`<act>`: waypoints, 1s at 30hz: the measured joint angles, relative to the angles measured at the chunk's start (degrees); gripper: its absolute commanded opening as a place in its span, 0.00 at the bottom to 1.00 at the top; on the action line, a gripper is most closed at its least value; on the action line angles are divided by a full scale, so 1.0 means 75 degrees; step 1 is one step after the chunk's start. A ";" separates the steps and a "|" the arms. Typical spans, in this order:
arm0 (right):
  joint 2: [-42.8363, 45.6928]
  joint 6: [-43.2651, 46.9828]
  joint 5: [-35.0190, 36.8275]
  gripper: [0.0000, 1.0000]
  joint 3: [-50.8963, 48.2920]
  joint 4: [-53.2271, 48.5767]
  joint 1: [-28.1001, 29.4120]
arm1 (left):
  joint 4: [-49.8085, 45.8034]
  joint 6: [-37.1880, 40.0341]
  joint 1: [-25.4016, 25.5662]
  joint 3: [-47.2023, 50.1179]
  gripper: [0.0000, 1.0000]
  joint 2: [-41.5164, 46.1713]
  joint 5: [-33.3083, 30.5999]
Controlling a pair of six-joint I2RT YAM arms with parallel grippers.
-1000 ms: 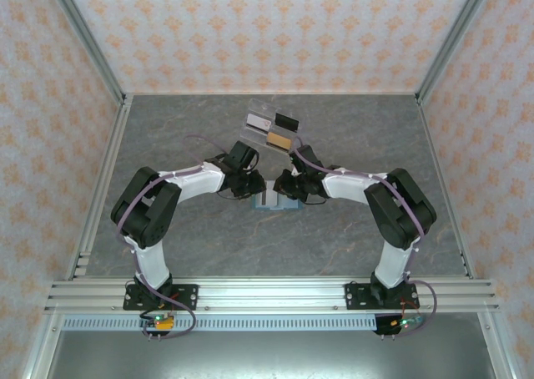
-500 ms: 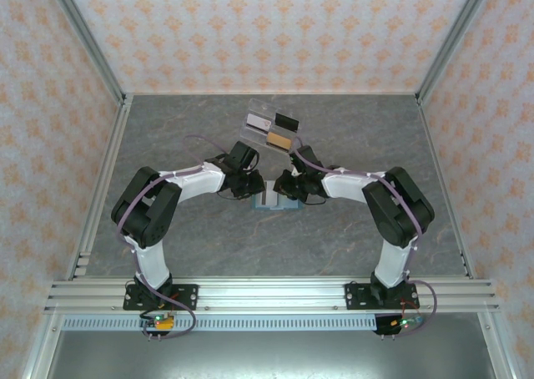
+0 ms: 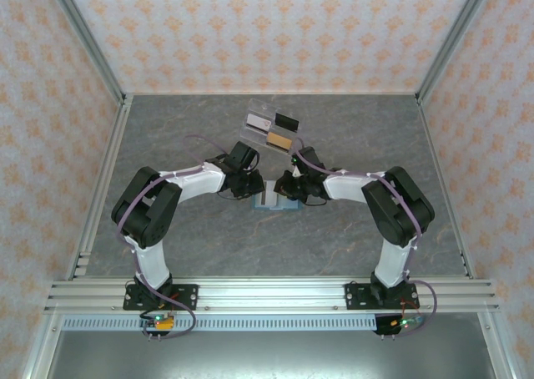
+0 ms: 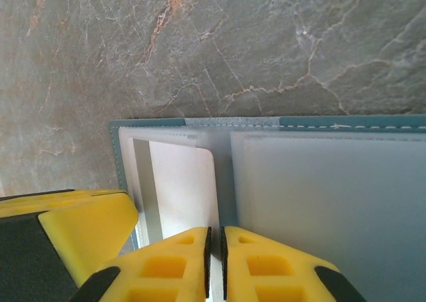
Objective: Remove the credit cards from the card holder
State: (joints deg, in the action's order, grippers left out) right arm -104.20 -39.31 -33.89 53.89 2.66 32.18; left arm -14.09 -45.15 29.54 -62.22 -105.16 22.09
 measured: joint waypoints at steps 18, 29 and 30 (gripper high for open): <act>0.0291 0.0050 -0.0061 0.00 -0.0583 0.0402 -0.0399 | -0.0140 0.0026 0.0000 -0.0146 0.28 0.0000 0.0006; 0.0291 0.0047 -0.0082 0.01 -0.0603 0.0463 -0.0399 | -0.0085 0.0029 0.0085 -0.0309 0.17 0.0061 0.0411; 0.0291 0.0047 -0.0082 0.02 -0.0606 0.0466 -0.0399 | -0.0082 0.0029 0.0114 -0.0370 0.16 0.0044 0.0411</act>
State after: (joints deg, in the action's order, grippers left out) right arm -102.02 -38.96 -34.50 49.34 6.15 29.19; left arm -14.70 -44.93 30.39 -64.99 -104.84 25.17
